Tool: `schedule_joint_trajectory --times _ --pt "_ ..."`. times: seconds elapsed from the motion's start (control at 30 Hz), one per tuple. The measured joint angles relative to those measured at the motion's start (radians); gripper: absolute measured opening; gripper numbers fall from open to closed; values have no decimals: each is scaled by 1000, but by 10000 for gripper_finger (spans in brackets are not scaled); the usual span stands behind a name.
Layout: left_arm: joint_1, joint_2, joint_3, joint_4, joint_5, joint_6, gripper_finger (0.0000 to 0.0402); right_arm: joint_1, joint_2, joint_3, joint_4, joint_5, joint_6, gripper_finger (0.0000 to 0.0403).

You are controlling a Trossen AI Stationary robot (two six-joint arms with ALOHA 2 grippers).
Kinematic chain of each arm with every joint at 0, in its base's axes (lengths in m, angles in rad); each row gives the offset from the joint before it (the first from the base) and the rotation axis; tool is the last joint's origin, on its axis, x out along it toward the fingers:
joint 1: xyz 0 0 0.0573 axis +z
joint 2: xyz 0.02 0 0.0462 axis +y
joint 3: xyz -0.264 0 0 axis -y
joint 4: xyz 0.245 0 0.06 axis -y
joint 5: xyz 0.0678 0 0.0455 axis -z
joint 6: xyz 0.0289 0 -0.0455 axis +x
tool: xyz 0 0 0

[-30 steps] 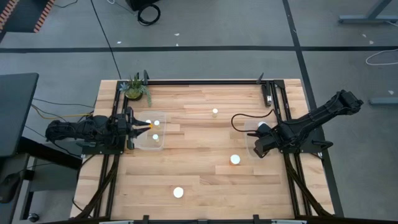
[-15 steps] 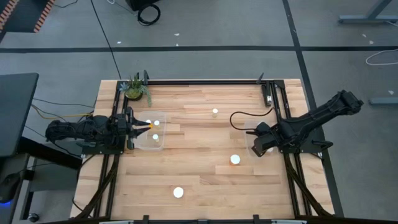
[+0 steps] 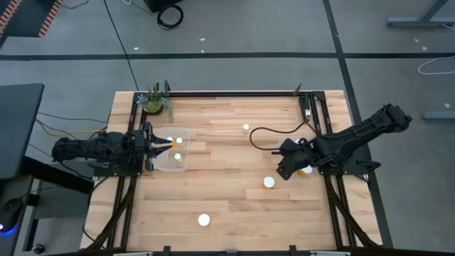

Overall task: Pick and place medicine bottles into bin by pill shape (circle, oval)
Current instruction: Put the large orange pill bottle into the right transparent bin

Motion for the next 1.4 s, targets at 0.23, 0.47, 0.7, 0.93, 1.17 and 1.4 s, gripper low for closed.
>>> schedule_joint_trajectory --times 0.23,0.47,0.7,0.93,1.17,1.4 --pt "0 0 0 0 0 0 83 1 177 117 66 -10 -99 281" --pt "0 0 0 0 0 0 84 3 361 259 71 -69 -186 286" --pt "0 0 0 0 0 0 91 2 473 314 64 -138 -226 322" --pt "0 0 0 0 0 0 84 8 499 307 59 -175 -190 332" --pt "0 0 0 0 0 0 88 16 499 258 62 -184 -155 332" --pt "0 0 0 0 0 0 87 15 499 219 71 -229 -126 319"
